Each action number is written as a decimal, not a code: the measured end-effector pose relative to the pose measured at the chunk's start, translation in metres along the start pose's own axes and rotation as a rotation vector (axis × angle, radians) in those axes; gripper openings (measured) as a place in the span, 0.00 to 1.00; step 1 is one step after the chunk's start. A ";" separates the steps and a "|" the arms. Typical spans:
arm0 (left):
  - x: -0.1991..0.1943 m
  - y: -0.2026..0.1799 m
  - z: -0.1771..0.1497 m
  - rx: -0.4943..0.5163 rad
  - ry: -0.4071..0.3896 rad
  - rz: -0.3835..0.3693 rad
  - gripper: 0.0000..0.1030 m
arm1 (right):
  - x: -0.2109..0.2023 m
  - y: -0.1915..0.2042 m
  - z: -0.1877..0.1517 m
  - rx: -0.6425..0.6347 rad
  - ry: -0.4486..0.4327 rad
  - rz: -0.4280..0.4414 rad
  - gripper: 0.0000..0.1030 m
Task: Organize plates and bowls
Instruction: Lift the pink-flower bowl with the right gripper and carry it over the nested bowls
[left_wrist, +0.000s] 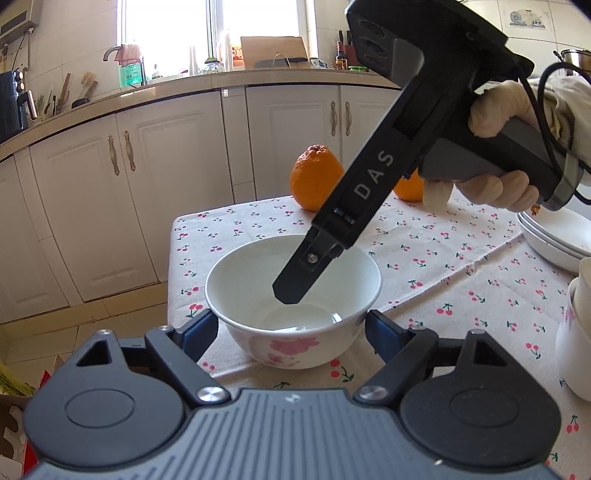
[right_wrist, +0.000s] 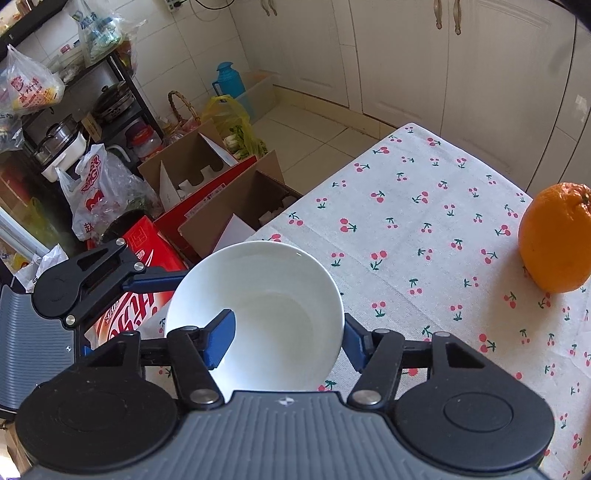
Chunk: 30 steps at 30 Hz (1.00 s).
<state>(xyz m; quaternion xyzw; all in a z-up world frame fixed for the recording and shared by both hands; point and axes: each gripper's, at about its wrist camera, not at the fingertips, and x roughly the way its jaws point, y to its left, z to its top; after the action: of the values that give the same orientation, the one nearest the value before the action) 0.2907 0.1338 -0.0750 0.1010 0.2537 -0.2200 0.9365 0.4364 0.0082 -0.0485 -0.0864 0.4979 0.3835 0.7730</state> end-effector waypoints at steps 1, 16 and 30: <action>0.000 0.000 0.000 0.003 0.001 0.000 0.84 | 0.000 0.000 0.000 0.001 -0.001 0.002 0.65; -0.019 -0.015 0.007 0.044 0.012 -0.001 0.84 | -0.021 0.012 -0.011 -0.001 -0.017 0.014 0.65; -0.075 -0.057 0.019 0.075 -0.010 -0.024 0.84 | -0.080 0.046 -0.053 -0.028 -0.059 0.012 0.66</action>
<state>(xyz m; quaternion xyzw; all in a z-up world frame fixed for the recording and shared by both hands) 0.2142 0.1051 -0.0242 0.1318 0.2418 -0.2410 0.9306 0.3509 -0.0278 0.0043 -0.0827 0.4700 0.3976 0.7837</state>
